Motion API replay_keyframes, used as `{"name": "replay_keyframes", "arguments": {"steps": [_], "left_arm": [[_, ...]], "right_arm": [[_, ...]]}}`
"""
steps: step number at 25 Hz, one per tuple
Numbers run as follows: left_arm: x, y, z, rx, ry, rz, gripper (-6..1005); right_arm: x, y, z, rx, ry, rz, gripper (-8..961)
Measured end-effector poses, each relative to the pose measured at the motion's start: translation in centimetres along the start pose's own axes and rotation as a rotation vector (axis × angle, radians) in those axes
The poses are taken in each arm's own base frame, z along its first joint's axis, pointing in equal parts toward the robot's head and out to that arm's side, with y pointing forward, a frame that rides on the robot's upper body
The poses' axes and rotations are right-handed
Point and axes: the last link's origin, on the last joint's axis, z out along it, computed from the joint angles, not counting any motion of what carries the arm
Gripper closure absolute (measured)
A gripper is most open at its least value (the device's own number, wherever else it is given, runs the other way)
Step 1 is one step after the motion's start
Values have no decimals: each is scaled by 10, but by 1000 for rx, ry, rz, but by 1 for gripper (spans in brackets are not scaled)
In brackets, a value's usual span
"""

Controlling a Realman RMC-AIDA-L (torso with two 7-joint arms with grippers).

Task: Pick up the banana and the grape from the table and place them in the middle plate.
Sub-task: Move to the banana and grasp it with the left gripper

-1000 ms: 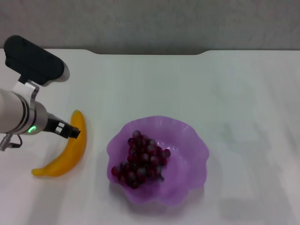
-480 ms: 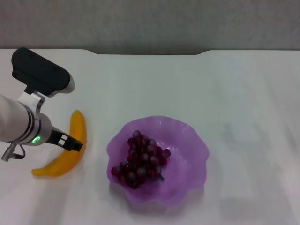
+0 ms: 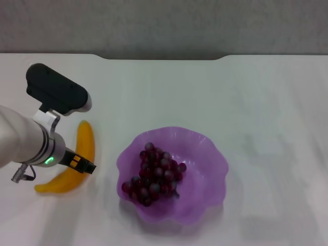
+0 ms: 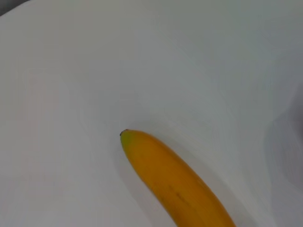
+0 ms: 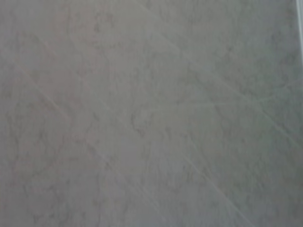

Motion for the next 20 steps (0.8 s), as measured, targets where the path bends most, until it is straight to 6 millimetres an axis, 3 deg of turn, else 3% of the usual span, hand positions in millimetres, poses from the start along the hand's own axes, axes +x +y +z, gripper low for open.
{"name": "replay_keyframes", "arguments": {"steps": [12, 20], "left_arm": [[-2, -2, 11, 12, -17, -3, 224], [-6, -2, 18, 23, -47, -11, 347]], "right_arm": [[-1, 0, 0, -1, -5, 2, 69], [0, 0, -1, 2, -6, 13, 69]]}}
